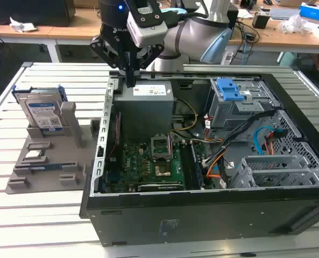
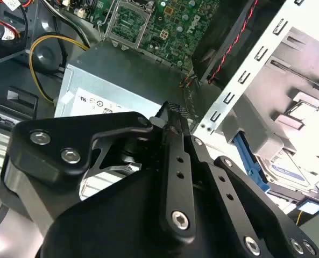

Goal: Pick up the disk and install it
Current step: 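Reach for the disk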

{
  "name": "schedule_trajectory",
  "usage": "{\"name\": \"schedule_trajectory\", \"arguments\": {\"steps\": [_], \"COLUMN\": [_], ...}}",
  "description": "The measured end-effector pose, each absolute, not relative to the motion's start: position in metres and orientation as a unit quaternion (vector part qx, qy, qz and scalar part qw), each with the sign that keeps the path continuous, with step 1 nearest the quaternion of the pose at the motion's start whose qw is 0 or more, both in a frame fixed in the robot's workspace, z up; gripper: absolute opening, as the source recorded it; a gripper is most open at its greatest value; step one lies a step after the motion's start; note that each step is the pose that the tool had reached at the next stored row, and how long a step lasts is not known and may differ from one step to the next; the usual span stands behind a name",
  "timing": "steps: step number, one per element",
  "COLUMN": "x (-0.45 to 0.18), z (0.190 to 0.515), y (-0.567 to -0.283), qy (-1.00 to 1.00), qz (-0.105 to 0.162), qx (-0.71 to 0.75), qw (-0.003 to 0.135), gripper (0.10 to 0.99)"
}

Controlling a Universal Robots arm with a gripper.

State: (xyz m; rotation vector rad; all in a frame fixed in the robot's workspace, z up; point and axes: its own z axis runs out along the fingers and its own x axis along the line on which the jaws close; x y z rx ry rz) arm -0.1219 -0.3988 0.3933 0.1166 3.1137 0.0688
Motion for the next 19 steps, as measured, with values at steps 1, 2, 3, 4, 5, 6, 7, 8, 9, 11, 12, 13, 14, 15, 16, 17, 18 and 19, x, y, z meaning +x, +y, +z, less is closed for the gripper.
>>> {"name": "schedule_trajectory", "arguments": {"steps": [1,2,3,4,5,6,7,8,9,11,12,13,14,15,16,17,18,19], "x": [-0.124,-0.126,-0.127,-0.129,-0.13,-0.133,-0.135,-0.136,-0.137,-0.14,-0.14,-0.141,-0.143,-0.146,-0.147,-0.149,-0.15,-0.151], "z": [0.393,0.393,0.393,0.393,0.393,0.393,0.393,0.393,0.393,0.393,0.393,0.393,0.393,0.393,0.393,0.393,0.393,0.393], "y": [-0.399,-0.399,-0.399,-0.399,-0.399,-0.399,-0.399,-0.399,-0.399,-0.399,-0.399,-0.399,-0.399,-0.399,-0.399,-0.399,-0.399,-0.399], "qy": [0.999,0.999,0.999,0.999,0.999,0.999,0.999,0.999,0.999,0.999,0.999,0.999,0.999,0.999,0.999,0.999,0.999,0.999], "qz": [0.022,0.022,0.022,0.022,0.022,0.022,0.022,0.022,0.022,0.022,0.022,0.022,0.022,0.022,0.022,0.022,0.022,0.022], "qx": [0.037,0.037,0.037,0.037,0.037,0.037,0.037,0.037,0.037,0.037,0.037,0.037,0.037,0.037,0.037,0.037,0.037,0.037], "qw": [0.013,0.012,0.012,0.013,0.012,0.012,0.012,0.013,0.013,0.013,0.012,0.012,0.012,0.013,0.012,0.013,0.012,0.013], "gripper": [0.106,0.106,0.106,0.106,0.106,0.106,0.106,0.106,0.106,0.106,0.106,0.106,0.106,0.106,0.106,0.106,0.106,0.106]}}
